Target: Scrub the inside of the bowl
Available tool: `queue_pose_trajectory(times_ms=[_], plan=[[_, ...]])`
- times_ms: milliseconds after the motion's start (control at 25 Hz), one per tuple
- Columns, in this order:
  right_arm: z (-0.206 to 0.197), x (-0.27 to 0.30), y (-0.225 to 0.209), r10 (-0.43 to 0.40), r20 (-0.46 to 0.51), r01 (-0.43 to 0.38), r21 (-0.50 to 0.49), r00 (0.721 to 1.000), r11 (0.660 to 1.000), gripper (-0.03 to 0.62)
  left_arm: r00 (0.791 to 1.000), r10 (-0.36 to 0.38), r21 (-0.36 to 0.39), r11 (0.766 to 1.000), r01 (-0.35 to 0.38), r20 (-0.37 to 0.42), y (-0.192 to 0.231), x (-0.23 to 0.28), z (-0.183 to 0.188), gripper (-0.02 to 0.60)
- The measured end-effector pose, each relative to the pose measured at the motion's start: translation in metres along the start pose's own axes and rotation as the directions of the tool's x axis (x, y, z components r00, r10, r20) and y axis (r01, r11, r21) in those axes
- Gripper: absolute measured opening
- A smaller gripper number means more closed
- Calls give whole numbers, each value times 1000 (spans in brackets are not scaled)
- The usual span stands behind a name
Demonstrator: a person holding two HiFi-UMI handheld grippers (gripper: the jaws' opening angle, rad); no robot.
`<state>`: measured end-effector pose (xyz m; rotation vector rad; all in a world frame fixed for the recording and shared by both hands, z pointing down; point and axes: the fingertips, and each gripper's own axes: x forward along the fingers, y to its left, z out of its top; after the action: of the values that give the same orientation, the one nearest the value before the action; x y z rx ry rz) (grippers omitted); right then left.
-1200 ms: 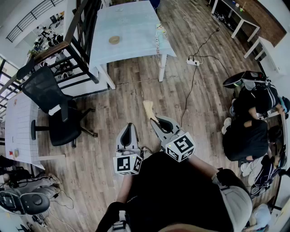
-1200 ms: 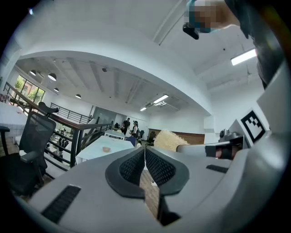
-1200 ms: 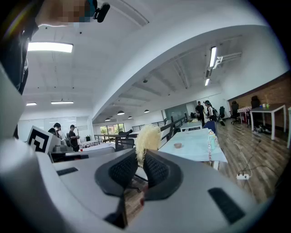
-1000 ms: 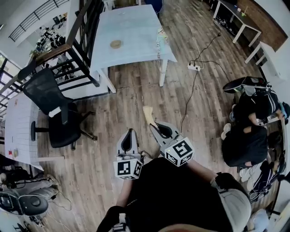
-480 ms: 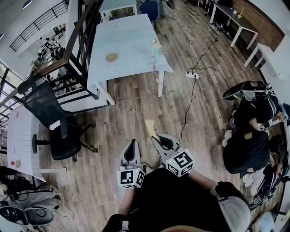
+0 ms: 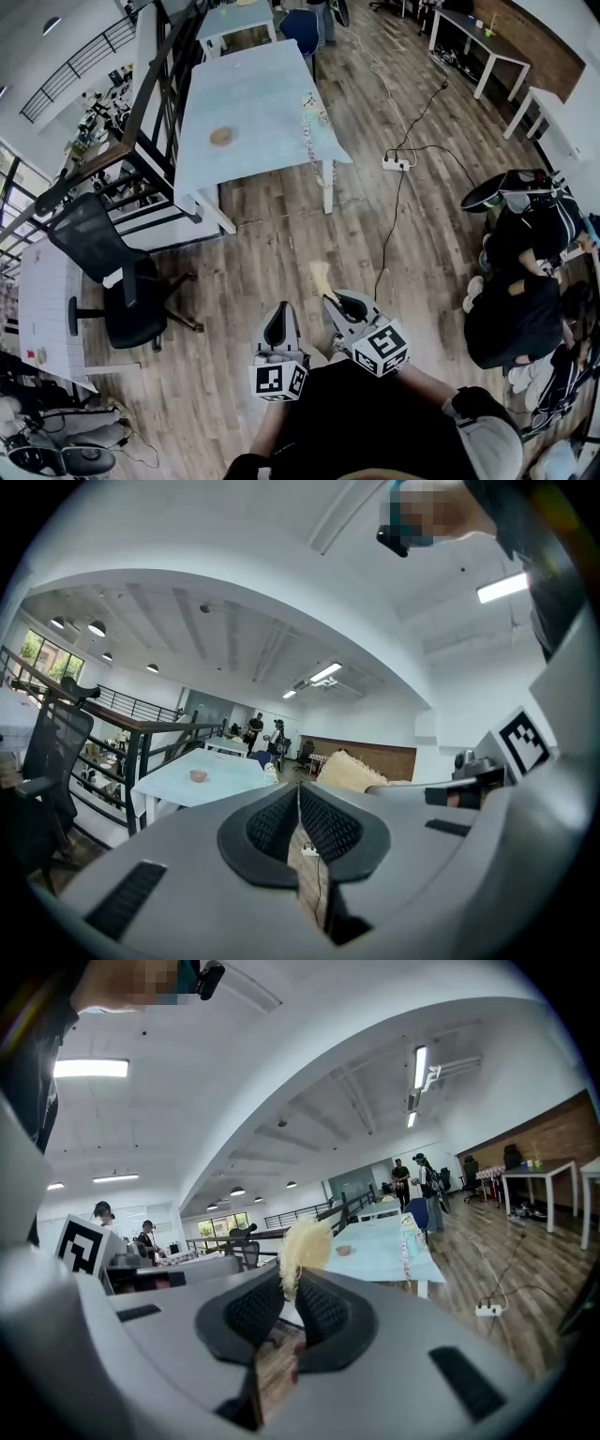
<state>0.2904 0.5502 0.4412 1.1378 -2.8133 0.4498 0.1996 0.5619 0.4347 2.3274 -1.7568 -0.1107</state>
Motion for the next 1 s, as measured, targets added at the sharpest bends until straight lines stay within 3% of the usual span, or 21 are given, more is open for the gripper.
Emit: queue_pose_trajectory(times_ms=[440,1000], plan=[[3,48,-27,-7,-34,8,21,999,1000,43,1000,4,-25,1000,-4,-22,33,47,-7,18],[44,188,-47,-54,-49,54,2,997,999,43,999,-41,-58,997,42,6,144,155,31,18]])
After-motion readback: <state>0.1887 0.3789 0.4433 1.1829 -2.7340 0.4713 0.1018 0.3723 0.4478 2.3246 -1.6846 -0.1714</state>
